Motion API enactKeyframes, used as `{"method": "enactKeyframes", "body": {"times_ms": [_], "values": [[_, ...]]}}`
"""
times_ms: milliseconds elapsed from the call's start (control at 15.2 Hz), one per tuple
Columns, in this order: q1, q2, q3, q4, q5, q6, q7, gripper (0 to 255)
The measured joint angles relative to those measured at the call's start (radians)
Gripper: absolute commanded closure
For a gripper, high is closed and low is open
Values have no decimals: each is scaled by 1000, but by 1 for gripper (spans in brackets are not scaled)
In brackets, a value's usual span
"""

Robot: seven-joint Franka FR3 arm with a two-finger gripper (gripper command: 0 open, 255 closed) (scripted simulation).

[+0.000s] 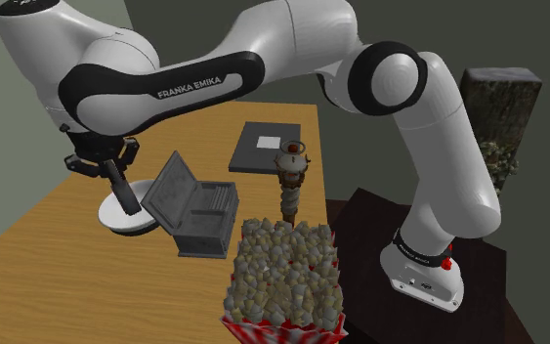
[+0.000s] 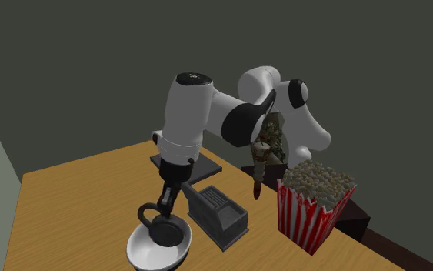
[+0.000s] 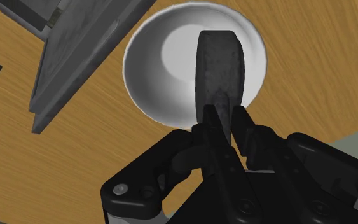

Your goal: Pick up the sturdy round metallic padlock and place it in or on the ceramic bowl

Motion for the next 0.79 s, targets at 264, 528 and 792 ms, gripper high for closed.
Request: {"method": "enactKeyframes", "body": {"times_ms": [264,528,792], "values": [[-14,-8,0,-54,-1,42,13,255],[-14,-7,0,-56,-2,46,13,255],[-14,-8,0,-56,-2,46,13,0]]}}
